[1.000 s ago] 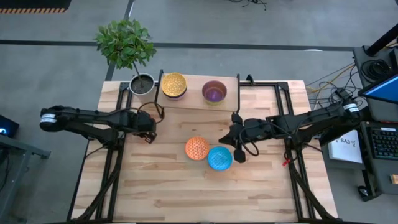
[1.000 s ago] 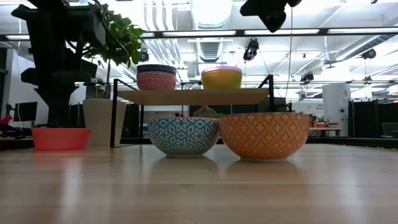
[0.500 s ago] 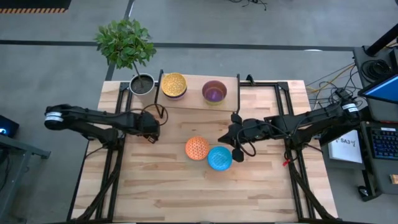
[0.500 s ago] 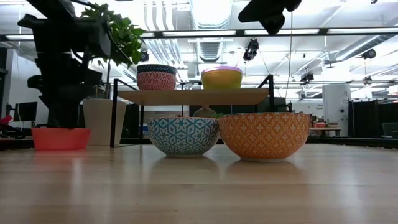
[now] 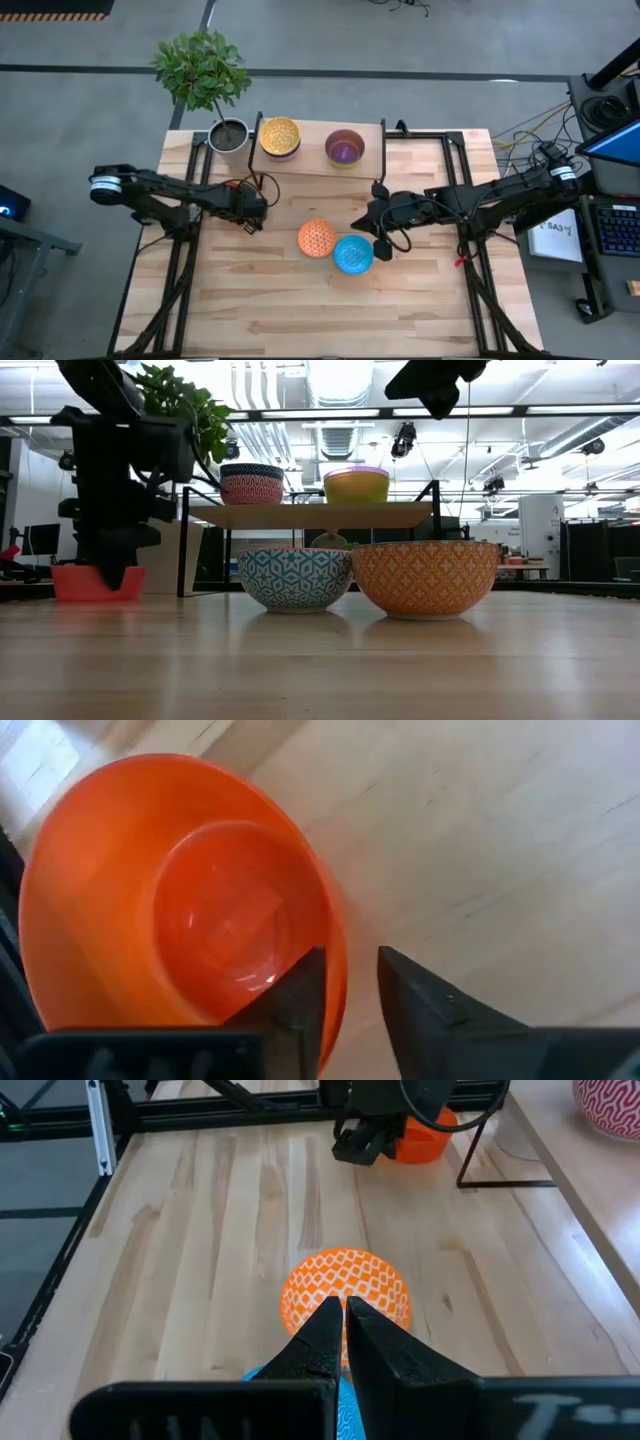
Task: Place and stack bowls onto a shelf
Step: Stack the orange bowl into the purple bowl on the shelf
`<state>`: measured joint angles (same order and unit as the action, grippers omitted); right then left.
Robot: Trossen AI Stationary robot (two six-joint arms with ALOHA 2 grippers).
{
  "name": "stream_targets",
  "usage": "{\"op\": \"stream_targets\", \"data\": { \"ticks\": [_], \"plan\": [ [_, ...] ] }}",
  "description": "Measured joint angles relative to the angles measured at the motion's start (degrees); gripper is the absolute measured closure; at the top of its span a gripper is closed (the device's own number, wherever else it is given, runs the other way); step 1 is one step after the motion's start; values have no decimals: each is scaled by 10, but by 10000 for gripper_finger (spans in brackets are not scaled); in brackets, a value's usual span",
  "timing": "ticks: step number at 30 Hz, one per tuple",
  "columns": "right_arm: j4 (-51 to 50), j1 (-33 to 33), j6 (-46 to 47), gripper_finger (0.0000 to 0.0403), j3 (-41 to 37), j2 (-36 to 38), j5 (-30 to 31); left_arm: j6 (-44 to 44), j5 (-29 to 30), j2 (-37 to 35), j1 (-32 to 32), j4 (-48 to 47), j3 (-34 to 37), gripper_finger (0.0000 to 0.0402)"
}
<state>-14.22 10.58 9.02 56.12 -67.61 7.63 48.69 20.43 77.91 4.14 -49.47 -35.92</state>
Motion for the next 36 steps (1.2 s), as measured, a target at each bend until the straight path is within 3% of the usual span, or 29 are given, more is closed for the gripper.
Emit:
{"op": "stream_targets", "data": {
  "ticks": [6, 11, 17, 24, 28, 36],
  "plan": [
    [0, 8, 9, 394, -9, 0, 0, 0, -21, 10, 0, 0, 0, 396],
    [0, 26, 15, 394, -21, 0, 0, 0, -49, -2, -17, -14, -14, 399],
    [25, 47, 20, 394, -45, 0, 1, -19, -62, -7, -73, -59, -88, 401],
    [65, 57, 16, 394, -81, 0, 0, -193, -60, 4, -184, -72, -209, 401],
    [65, 57, 19, 394, -94, 1, 0, -279, -15, 18, -229, -69, -287, 401],
    [73, 57, 9, 394, -113, 9, -1, -499, 88, 70, -224, 3, -419, 402]
  ]
}}
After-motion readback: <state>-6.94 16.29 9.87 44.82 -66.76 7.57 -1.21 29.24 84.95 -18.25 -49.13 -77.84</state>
